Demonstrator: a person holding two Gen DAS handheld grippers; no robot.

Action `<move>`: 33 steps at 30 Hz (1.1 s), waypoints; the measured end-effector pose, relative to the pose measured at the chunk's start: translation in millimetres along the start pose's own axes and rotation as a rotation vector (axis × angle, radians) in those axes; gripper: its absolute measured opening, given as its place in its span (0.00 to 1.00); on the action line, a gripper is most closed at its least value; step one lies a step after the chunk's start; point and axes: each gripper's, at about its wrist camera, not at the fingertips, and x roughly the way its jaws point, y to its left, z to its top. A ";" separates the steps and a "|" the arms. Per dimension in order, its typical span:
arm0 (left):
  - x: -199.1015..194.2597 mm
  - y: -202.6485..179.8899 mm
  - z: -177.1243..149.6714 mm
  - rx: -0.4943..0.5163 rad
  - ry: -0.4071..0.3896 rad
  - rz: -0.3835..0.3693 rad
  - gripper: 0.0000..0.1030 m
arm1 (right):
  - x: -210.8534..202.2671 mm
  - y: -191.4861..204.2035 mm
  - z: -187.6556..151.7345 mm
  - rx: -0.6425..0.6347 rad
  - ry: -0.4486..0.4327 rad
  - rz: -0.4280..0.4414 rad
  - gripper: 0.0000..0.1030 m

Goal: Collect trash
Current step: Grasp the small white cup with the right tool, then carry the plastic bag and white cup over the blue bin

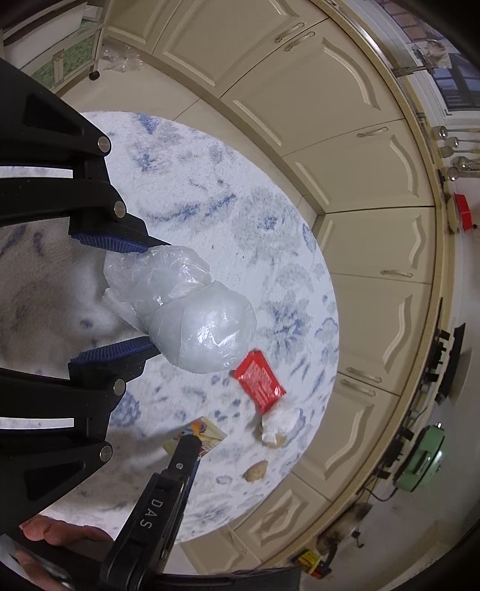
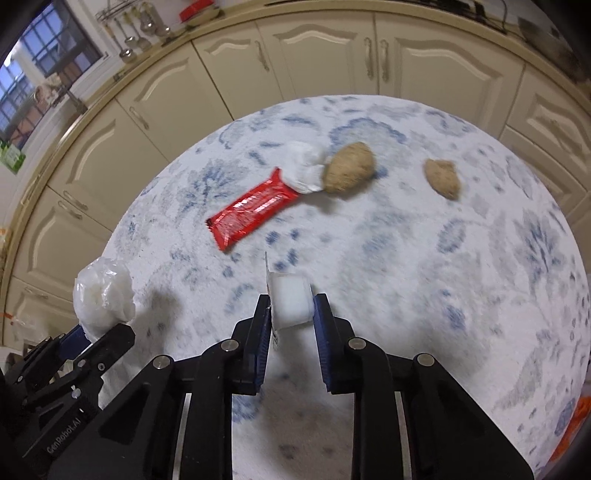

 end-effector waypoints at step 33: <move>-3.5 -306.8 -63.8 0.359 0.054 -0.070 0.38 | -159.0 -287.8 -88.3 0.338 -0.239 -0.050 0.22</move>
